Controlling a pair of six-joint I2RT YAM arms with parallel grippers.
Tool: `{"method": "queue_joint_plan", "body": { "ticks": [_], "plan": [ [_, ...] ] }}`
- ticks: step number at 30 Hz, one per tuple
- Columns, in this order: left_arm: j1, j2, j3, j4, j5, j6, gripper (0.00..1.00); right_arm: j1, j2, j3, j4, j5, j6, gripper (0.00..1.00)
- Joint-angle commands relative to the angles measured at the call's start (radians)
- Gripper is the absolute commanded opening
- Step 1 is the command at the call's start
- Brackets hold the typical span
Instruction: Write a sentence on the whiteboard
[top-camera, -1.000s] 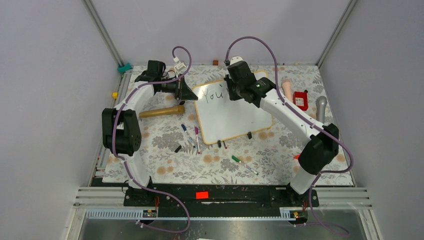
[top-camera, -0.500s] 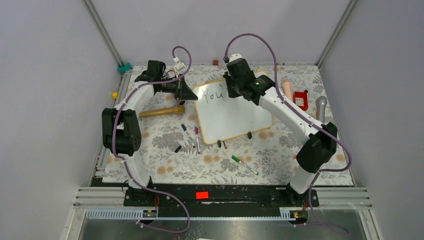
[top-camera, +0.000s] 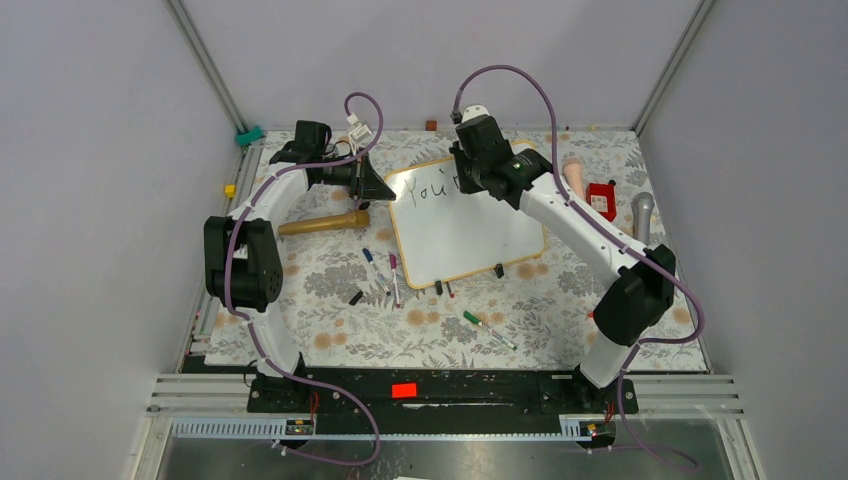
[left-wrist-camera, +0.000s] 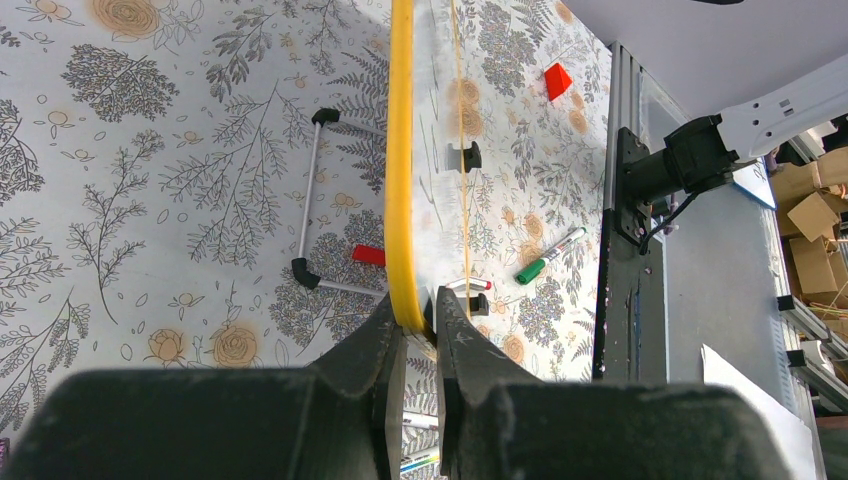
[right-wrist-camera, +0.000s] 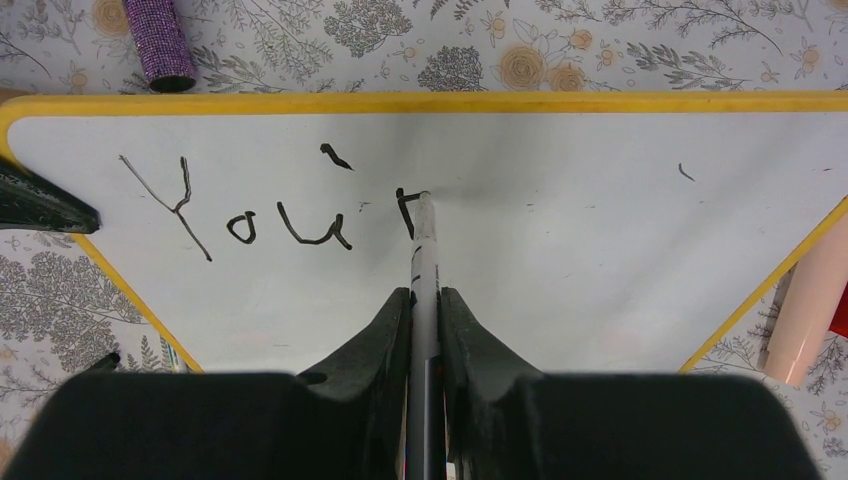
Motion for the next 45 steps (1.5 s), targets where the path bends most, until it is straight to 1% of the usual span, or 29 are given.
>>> {"method": "queue_joint_plan", "body": {
  "ticks": [1, 7, 14, 40, 45],
  "plan": [
    [-0.046, 0.020, -0.054, -0.081, -0.082, 0.142, 0.00, -0.023, -0.020, 0.016, 0.035, 0.026, 0.003, 0.00],
    [-0.046, 0.017, -0.053, -0.081, -0.083, 0.142, 0.00, -0.024, -0.095, -0.047, 0.077, -0.015, -0.008, 0.00],
    [-0.046, 0.021, -0.048, -0.081, -0.079, 0.141, 0.00, -0.037, -0.136, -0.094, 0.082, -0.029, -0.001, 0.00],
    [-0.046, 0.017, -0.050, -0.081, -0.083, 0.137, 0.00, -0.055, -0.063, -0.076, 0.079, -0.043, 0.007, 0.00],
    [-0.046, 0.017, -0.052, -0.082, -0.084, 0.139, 0.00, -0.059, -0.051, -0.071, 0.077, -0.022, 0.014, 0.00]
  ]
}}
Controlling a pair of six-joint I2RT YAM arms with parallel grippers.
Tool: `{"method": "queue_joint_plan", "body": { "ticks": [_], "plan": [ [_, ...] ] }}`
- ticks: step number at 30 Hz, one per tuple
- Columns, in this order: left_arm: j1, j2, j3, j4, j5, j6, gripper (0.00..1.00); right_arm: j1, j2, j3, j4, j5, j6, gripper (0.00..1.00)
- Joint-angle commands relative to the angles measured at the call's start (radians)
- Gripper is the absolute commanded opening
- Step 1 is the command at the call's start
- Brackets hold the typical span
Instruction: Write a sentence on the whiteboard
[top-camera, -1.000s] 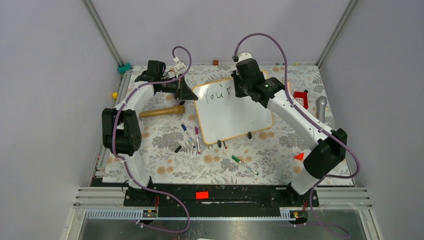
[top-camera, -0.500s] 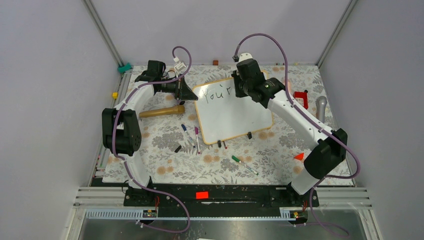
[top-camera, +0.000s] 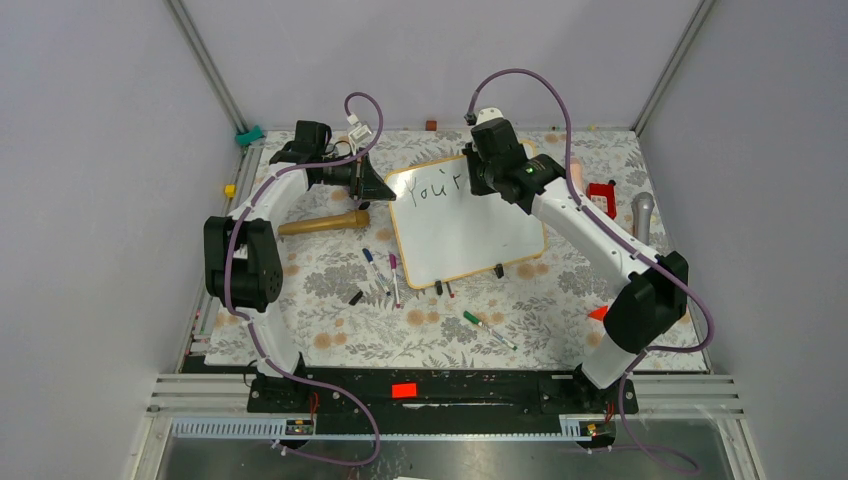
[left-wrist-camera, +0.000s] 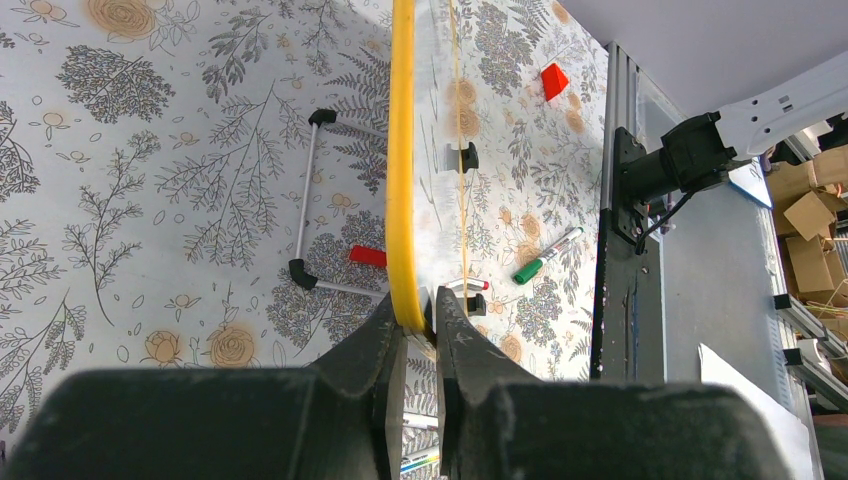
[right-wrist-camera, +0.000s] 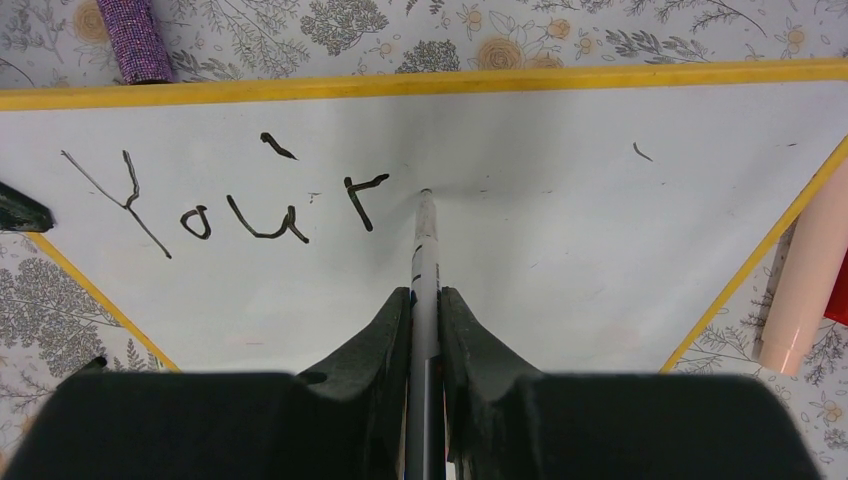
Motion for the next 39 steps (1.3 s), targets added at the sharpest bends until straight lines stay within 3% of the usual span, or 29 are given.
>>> {"method": "queue_joint_plan", "body": {
  "ticks": [1, 24, 39],
  "plan": [
    [-0.045, 0.016, -0.053, -0.080, -0.091, 0.139, 0.00, -0.014, 0.018, 0.034, 0.018, 0.013, 0.014, 0.00],
    [-0.045, 0.015, -0.055, -0.080, -0.100, 0.139, 0.00, -0.043, 0.039, 0.088, 0.009, 0.009, 0.014, 0.00],
    [-0.045, 0.013, -0.052, -0.081, -0.107, 0.137, 0.00, -0.043, 0.018, 0.044, 0.010, -0.083, 0.032, 0.00]
  ]
}}
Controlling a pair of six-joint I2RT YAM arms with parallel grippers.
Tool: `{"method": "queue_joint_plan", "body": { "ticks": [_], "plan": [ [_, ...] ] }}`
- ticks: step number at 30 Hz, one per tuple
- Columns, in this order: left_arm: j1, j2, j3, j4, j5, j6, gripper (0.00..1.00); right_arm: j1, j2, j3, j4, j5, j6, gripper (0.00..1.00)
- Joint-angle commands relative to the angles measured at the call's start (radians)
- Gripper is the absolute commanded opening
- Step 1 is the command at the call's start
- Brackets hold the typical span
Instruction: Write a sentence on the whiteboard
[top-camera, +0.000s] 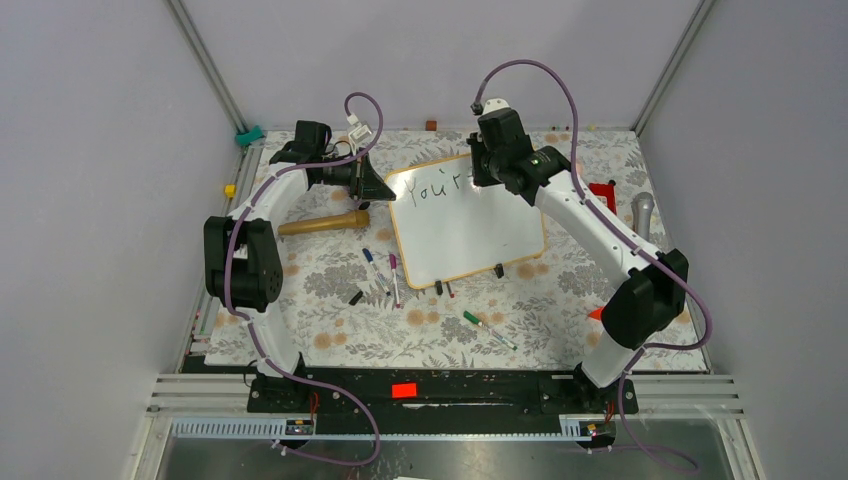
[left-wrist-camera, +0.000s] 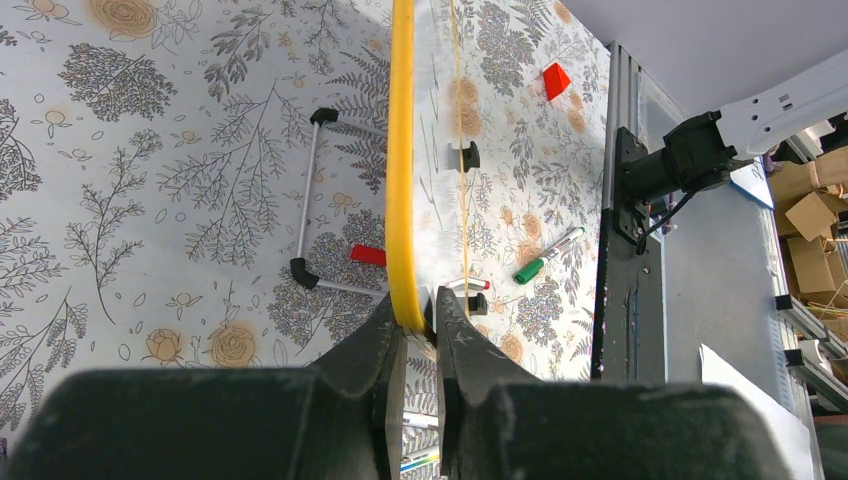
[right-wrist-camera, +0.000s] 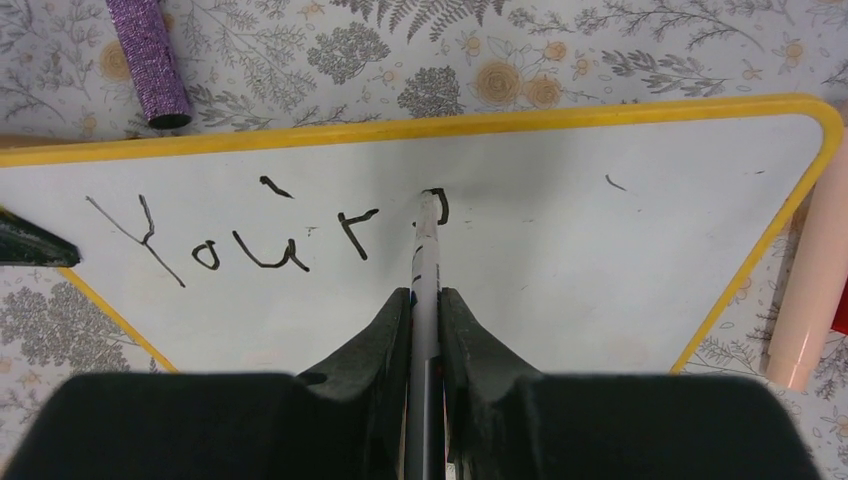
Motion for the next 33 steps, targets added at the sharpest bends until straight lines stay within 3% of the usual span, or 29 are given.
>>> {"method": "queue_joint_plan", "body": {
  "ticks": [1, 15, 25, 33],
  "plan": [
    [-0.046, 0.013, -0.051, -0.079, -0.103, 0.137, 0.00, -0.005, -0.009, -0.024, 0.018, -0.055, 0.018, 0.00],
    [-0.046, 0.013, -0.050, -0.079, -0.107, 0.134, 0.00, -0.005, -0.051, -0.111, 0.014, -0.032, 0.012, 0.00],
    [-0.046, 0.013, -0.052, -0.079, -0.112, 0.132, 0.00, -0.011, -0.051, -0.090, 0.000, 0.064, 0.006, 0.00],
    [-0.046, 0.021, -0.040, -0.080, -0.109, 0.127, 0.00, -0.016, -0.079, -0.082, 0.002, 0.038, 0.001, 0.00]
  ]
}}
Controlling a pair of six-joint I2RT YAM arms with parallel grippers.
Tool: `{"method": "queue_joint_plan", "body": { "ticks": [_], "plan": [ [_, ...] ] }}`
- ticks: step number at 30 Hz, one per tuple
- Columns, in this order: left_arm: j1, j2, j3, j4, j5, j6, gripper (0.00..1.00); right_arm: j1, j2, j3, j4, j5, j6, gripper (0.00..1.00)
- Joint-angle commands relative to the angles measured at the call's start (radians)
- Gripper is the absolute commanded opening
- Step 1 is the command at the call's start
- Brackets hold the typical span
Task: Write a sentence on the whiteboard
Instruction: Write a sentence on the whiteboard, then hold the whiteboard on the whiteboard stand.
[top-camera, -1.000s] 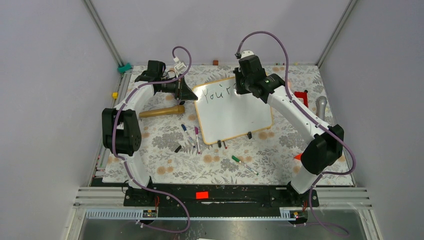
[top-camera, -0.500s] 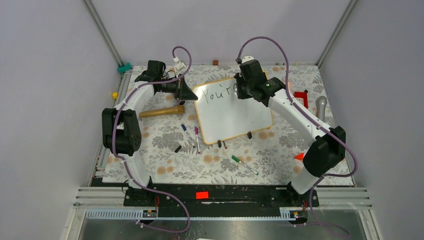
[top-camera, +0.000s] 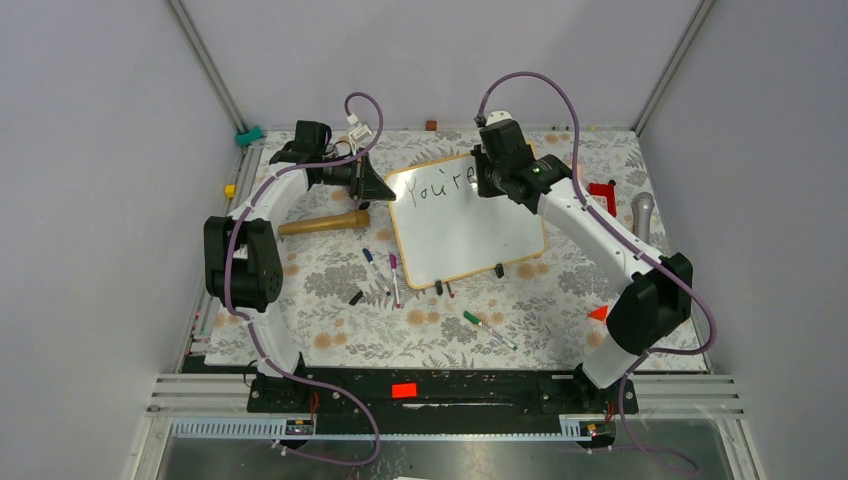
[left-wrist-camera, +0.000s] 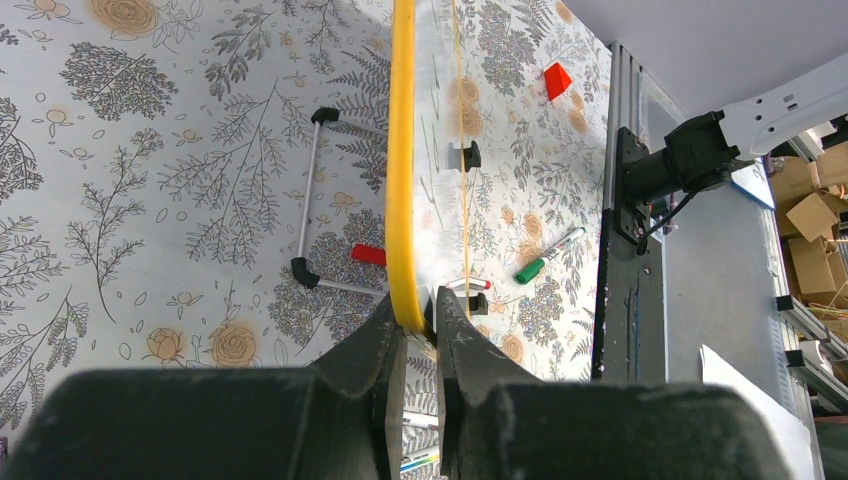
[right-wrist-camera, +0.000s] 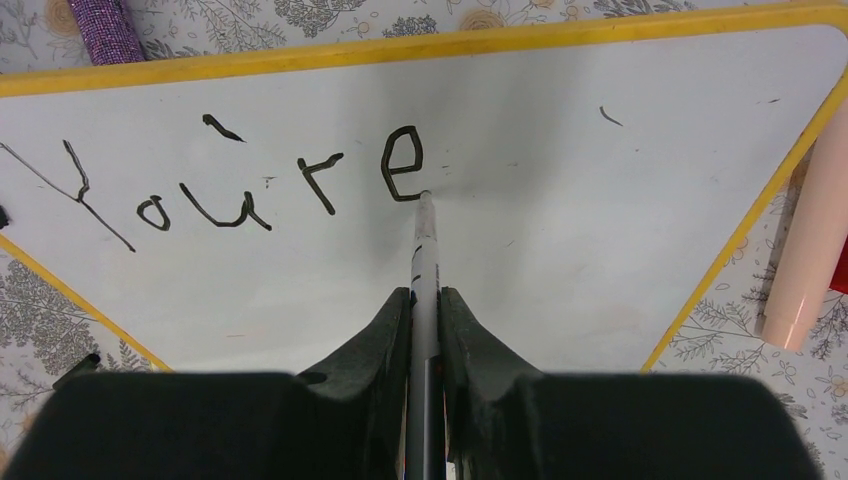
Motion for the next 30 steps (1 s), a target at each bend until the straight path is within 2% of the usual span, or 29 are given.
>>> {"method": "queue_joint_plan", "body": {
  "ticks": [1, 7, 17, 30],
  "plan": [
    [-0.045, 0.021, -0.040, -0.079, -0.106, 0.127, 0.00, -0.015, -0.051, 0.015, 0.006, 0.022, -0.011, 0.00],
    [-0.046, 0.022, -0.032, -0.079, -0.109, 0.105, 0.00, -0.017, -0.126, -0.003, 0.024, 0.023, -0.018, 0.00],
    [-0.036, 0.016, -0.035, -0.079, -0.129, 0.098, 0.18, -0.017, -0.253, -0.113, 0.077, 0.007, 0.028, 0.00],
    [-0.017, -0.012, -0.051, -0.079, -0.129, 0.148, 0.47, -0.016, -0.343, -0.196, 0.092, 0.032, 0.037, 0.00]
  ]
}}
